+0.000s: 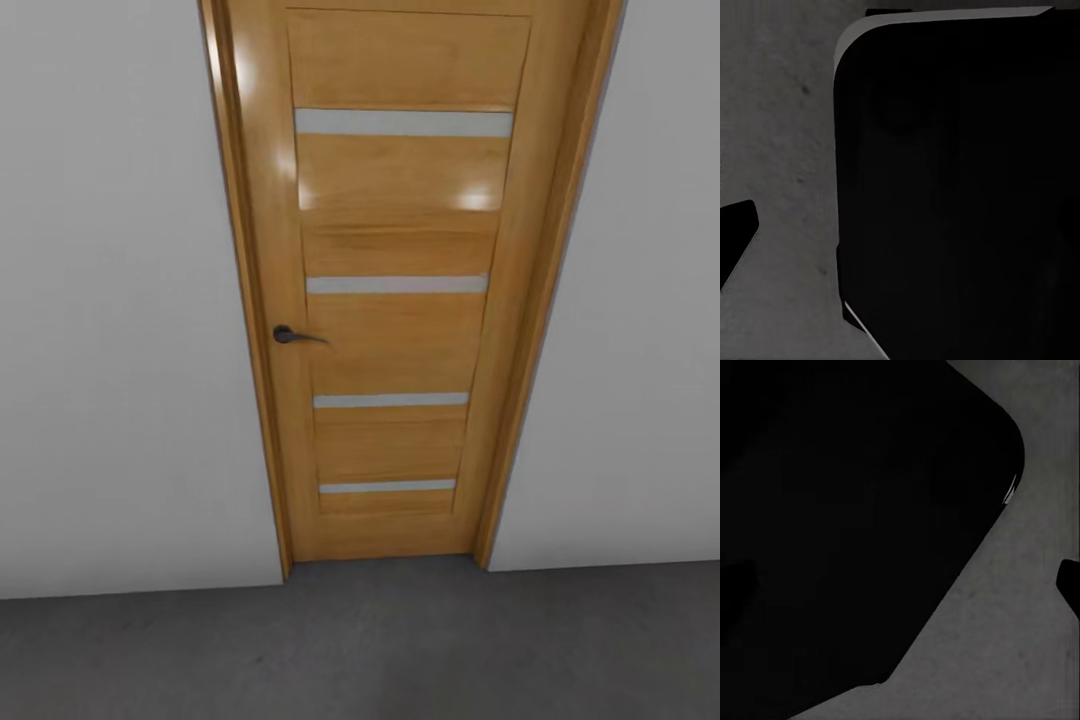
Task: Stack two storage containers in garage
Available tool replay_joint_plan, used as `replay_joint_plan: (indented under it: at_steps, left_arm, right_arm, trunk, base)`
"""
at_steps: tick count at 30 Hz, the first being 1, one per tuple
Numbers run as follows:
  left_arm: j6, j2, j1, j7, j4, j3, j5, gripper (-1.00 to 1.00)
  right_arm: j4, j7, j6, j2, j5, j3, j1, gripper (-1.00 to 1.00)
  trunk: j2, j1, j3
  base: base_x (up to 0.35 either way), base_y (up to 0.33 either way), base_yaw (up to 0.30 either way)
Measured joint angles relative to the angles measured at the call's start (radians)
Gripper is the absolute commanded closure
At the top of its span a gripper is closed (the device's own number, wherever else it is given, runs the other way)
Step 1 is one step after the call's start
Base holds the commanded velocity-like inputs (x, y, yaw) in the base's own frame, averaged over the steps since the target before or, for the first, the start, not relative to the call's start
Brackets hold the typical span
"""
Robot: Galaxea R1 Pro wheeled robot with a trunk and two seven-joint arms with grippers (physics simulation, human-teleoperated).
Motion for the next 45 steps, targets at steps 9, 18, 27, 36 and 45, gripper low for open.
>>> replay_joint_plan:
  at_steps: [9, 18, 27, 36, 45]
  left_arm:
    - [0.0, 0.0, 0.0, 0.0, 0.001, 0.0, 0.0, -1.0]
    - [-0.014, 0.0, 0.0, -0.001, 0.001, 0.0, 0.0, -1.0]
    - [-0.014, 0.0, 0.0, -0.002, 0.001, 0.0, 0.001, -1.0]
    - [-0.014, 0.0, 0.0, -0.003, 0.001, 0.0, 0.001, -1.0]
    - [-0.015, 0.0, 0.0, -0.002, 0.001, 0.0, 0.001, -1.0]
  right_arm:
    - [0.0, 0.0, 0.0, -0.001, -0.003, 0.0, 0.0, -1.0]
    - [0.0, 0.0, 0.0, -0.005, -0.002, 0.001, 0.0, -1.0]
    - [0.0, 0.0, 0.0, -0.003, -0.005, -0.002, 0.0, -1.0]
    - [0.0, 0.0, 0.0, -0.003, -0.005, -0.002, 0.0, -1.0]
    - [0.0, 0.0, 0.0, -0.005, -0.001, -0.001, 0.0, -1.0]
  trunk:
    - [0.0, 0.0, 0.0]
    - [0.0, 0.0, 0.0]
    - [0.0, 0.0, 0.0]
    - [0.0, 0.0, 0.0]
    - [0.0, 0.0, 0.0]
  base:
    - [0.321, 0.0, 0.0]
    - [0.234, 0.0, 0.0]
    - [0.307, 0.0, 0.0]
    - [0.32, 0.0, 0.0]
    - [0.318, 0.0, 0.0]
